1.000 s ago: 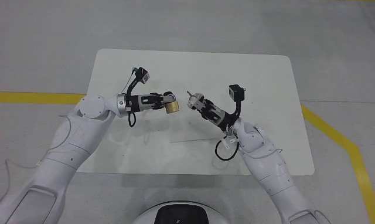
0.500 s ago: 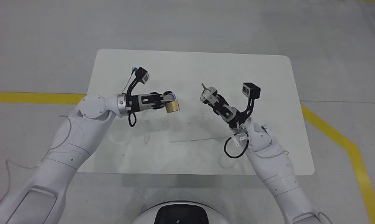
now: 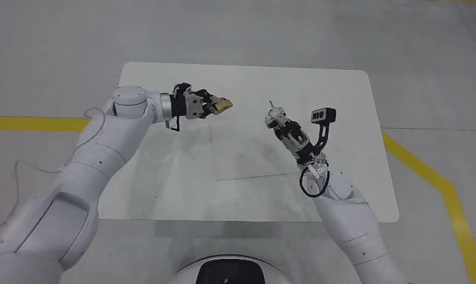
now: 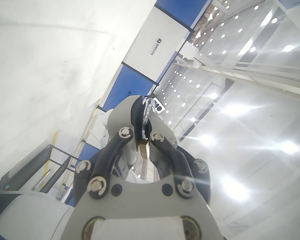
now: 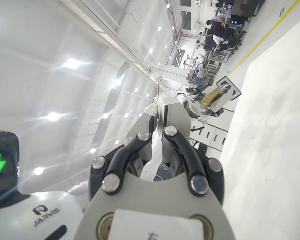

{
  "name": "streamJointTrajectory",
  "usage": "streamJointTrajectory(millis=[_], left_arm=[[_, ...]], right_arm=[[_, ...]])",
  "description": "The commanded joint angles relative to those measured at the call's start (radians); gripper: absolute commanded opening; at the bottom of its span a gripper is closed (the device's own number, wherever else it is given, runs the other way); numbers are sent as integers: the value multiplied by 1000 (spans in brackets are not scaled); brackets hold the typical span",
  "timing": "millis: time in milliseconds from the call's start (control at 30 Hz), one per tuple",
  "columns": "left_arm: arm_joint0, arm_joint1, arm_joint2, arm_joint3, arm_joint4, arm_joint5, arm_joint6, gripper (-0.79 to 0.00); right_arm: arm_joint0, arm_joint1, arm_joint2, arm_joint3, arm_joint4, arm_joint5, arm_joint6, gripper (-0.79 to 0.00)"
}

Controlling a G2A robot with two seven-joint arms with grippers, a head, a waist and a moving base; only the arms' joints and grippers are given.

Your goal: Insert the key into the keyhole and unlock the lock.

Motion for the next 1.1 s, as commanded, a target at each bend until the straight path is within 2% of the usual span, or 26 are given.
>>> streamJointTrajectory(millis=[0, 100, 233, 667, 733, 833, 967, 1067], left_arm=[[-17, -21, 26, 24, -2, 7, 1, -785], [-32, -50, 36, 63, -64, 27, -25, -785], [-46, -83, 43, 127, -132, 52, -67, -785], [-44, -85, 43, 131, -133, 51, -63, -785], [-25, -83, 44, 92, -100, 16, 7, -785], [-6, -76, 39, 47, -66, 13, 50, -785], [18, -68, 29, -9, -41, 30, 71, -785], [30, -64, 20, -37, -35, 55, 67, -785]], right_arm=[[-16, 2, 4, -25, -19, 98, 1, -785], [-31, 5, 12, -79, -38, 208, -12, -785], [-49, 6, 18, -133, -53, 213, -9, -785], [-52, 5, 16, -141, -61, 199, -9, -785], [-64, 5, 10, -159, -44, 242, 7, -785], [-80, 8, 22, -186, -17, 338, 16, -785], [-99, 14, 33, -241, -4, 574, -19, -785], [-118, 15, 29, -308, -10, 692, -56, -785]])
